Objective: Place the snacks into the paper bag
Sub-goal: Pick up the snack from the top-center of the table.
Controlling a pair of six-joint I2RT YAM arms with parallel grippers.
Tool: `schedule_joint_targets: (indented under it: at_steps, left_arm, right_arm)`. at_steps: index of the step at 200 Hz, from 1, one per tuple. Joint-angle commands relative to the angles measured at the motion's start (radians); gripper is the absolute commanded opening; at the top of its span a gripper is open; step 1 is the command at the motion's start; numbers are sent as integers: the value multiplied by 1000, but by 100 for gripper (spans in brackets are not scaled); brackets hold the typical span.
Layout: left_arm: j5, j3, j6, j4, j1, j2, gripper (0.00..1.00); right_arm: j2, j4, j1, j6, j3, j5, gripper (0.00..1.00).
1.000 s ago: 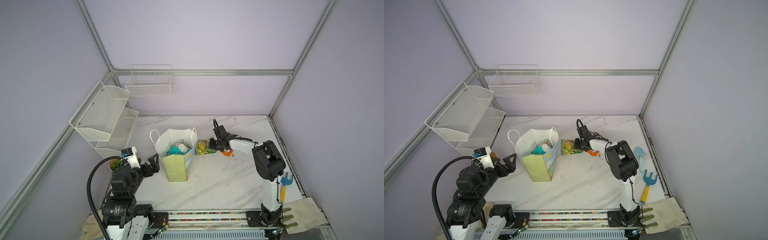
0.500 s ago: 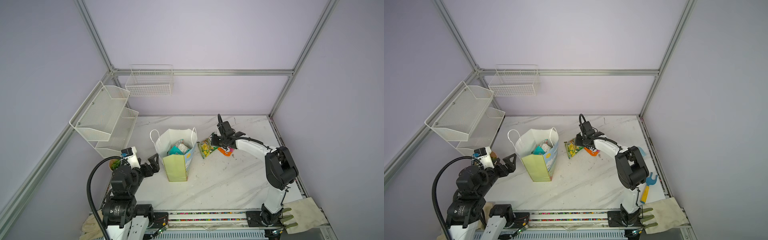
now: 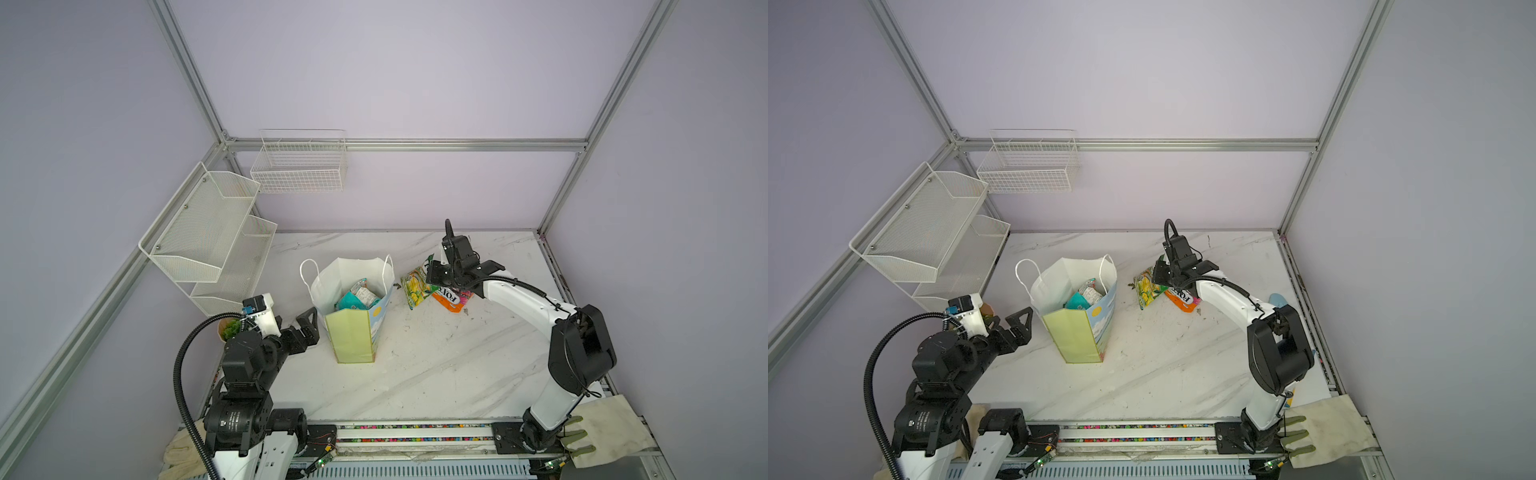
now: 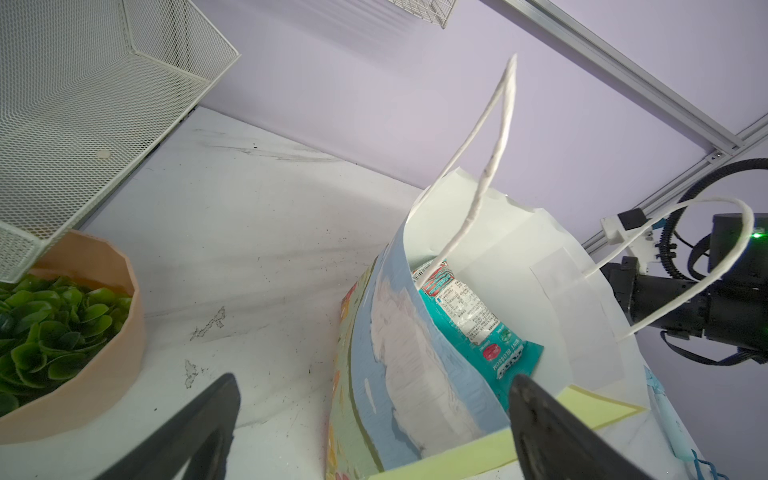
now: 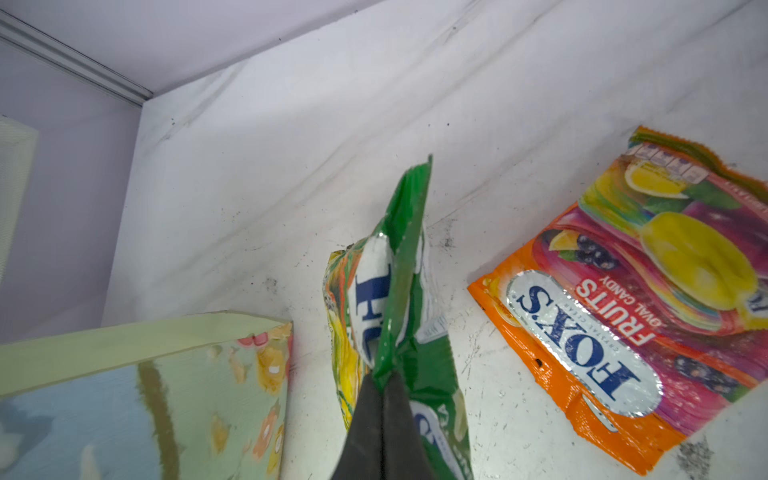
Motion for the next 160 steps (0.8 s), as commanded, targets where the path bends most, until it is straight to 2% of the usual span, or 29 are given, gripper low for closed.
schedule_joint_targets:
  at_steps: [1, 81, 160]
  left_arm:
    - [4, -43, 0, 35, -4, 4, 100]
    - [4, -44, -2, 35, -4, 6, 100]
    - [4, -43, -2, 35, -4, 4, 100]
  right_arm:
    - [-67, -5, 2, 13, 7, 6, 0]
    - [-190, -40, 3, 13, 43, 33, 0]
    - [-270, -92, 27, 12, 158, 32, 0]
